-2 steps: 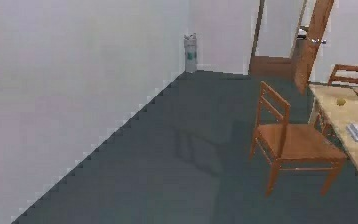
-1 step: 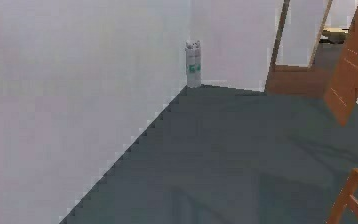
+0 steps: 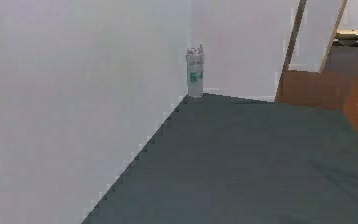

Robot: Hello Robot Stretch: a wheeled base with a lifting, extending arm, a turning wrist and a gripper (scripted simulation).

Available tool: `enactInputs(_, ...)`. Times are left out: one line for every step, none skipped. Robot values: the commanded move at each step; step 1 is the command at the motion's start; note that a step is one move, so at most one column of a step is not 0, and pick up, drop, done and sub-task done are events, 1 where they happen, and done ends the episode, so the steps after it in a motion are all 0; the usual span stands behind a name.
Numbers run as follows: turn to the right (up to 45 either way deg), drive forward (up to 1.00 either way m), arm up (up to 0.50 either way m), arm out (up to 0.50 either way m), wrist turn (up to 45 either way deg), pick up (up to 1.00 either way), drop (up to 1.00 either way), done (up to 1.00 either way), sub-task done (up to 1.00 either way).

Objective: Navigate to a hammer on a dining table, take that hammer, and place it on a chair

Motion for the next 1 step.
enactInputs(18.0, 0.0, 0.0, 0.0, 0.0, 0.0, 0.0, 0.0, 0.0)
